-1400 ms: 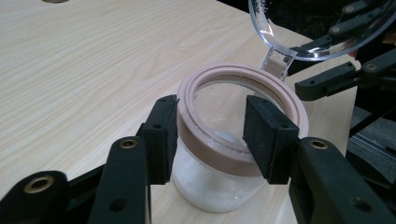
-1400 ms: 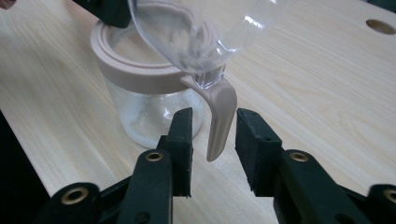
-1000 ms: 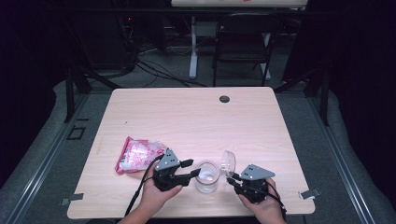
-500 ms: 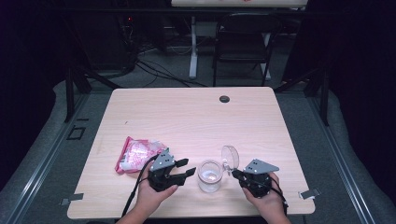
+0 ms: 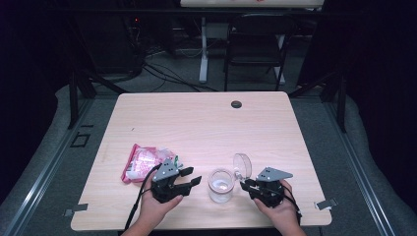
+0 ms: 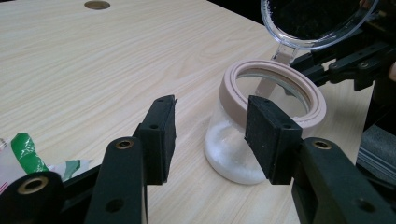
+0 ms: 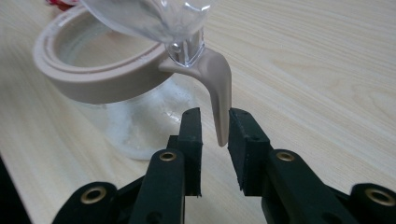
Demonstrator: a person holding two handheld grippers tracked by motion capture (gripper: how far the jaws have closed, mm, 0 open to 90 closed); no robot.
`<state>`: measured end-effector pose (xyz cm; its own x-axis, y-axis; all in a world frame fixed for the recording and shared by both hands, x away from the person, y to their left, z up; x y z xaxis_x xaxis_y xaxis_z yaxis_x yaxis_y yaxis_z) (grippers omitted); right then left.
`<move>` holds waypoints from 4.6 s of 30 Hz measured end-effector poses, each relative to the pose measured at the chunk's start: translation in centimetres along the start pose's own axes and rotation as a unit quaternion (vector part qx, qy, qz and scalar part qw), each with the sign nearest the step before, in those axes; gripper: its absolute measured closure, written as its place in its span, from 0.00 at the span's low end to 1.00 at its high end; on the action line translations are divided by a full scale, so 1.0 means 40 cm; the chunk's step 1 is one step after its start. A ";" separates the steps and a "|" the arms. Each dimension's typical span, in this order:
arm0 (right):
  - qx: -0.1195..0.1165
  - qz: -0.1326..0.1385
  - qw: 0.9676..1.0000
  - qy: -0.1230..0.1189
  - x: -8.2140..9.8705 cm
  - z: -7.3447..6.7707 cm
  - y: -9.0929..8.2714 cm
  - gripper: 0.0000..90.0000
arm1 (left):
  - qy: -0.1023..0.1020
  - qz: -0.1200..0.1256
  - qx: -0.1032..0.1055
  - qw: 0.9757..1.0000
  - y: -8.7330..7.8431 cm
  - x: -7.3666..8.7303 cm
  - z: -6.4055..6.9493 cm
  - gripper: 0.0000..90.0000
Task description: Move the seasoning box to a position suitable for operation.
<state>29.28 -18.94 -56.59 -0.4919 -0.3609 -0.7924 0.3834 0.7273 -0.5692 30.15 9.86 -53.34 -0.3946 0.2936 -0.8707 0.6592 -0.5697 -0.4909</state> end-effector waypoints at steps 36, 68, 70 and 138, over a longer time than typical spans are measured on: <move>0.008 0.045 0.997 0.059 -0.042 0.138 0.012 0.98 | -0.030 0.009 -0.045 0.998 -0.057 0.021 -0.057 0.59; -0.004 0.071 0.995 0.069 -0.050 0.152 0.011 0.79 | 0.003 -0.019 -0.114 0.993 -0.095 0.047 -0.169 0.53; -0.004 0.072 0.995 0.071 -0.050 0.152 0.010 0.78 | 0.005 -0.023 -0.122 0.992 -0.091 0.048 -0.165 0.53; 0.022 0.095 0.992 0.077 -0.001 0.143 -0.061 0.71 | 0.011 -0.124 -0.209 0.970 0.022 0.069 -0.246 0.82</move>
<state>32.85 -24.04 -56.43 -0.5197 -0.1234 -0.8454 0.5132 0.7460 -0.4244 35.92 17.72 -56.50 -0.5638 0.4010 -0.7220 0.7493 -0.1194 -0.6514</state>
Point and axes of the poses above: each handheld gripper's, and its own axes: y roughly forward along the jaws, x roughly out of its underside, z roughly to its right, the point moved 3 cm from there along y, roughly forward along the jaws, and after that the axes turned 14 degrees about -x, right-handed, at the moved point
